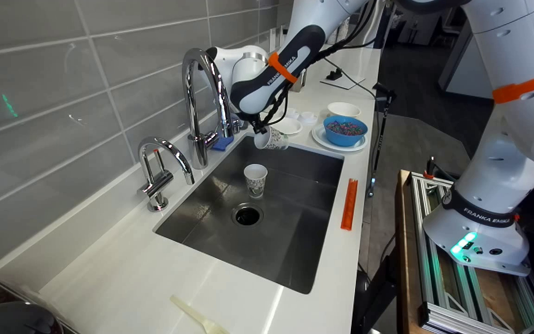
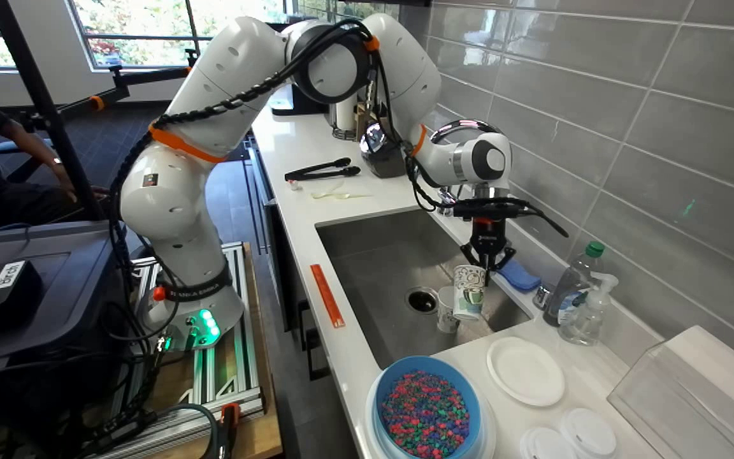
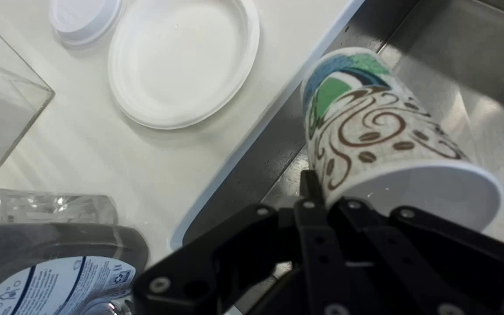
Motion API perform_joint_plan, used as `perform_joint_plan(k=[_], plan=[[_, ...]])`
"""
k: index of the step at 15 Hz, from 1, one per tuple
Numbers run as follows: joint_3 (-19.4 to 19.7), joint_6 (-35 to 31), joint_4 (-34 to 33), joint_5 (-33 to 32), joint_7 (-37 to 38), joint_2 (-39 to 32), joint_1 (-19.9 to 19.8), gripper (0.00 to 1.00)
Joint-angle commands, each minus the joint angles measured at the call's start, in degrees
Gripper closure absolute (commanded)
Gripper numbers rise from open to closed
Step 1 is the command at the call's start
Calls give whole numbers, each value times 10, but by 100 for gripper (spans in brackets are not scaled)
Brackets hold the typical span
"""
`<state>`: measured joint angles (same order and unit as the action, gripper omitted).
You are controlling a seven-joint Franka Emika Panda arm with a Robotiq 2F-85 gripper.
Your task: Put the cup inside the sink then pour into it from the other cup
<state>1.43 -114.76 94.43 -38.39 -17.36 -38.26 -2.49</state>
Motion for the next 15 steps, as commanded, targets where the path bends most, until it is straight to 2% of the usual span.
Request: perform_joint_plan(k=[1, 8, 15], plan=[[3, -31, 40, 20, 5, 33, -10, 99], [12, -78, 82, 62, 4, 72, -32, 99], [29, -156, 133, 107, 3, 118, -56, 99]])
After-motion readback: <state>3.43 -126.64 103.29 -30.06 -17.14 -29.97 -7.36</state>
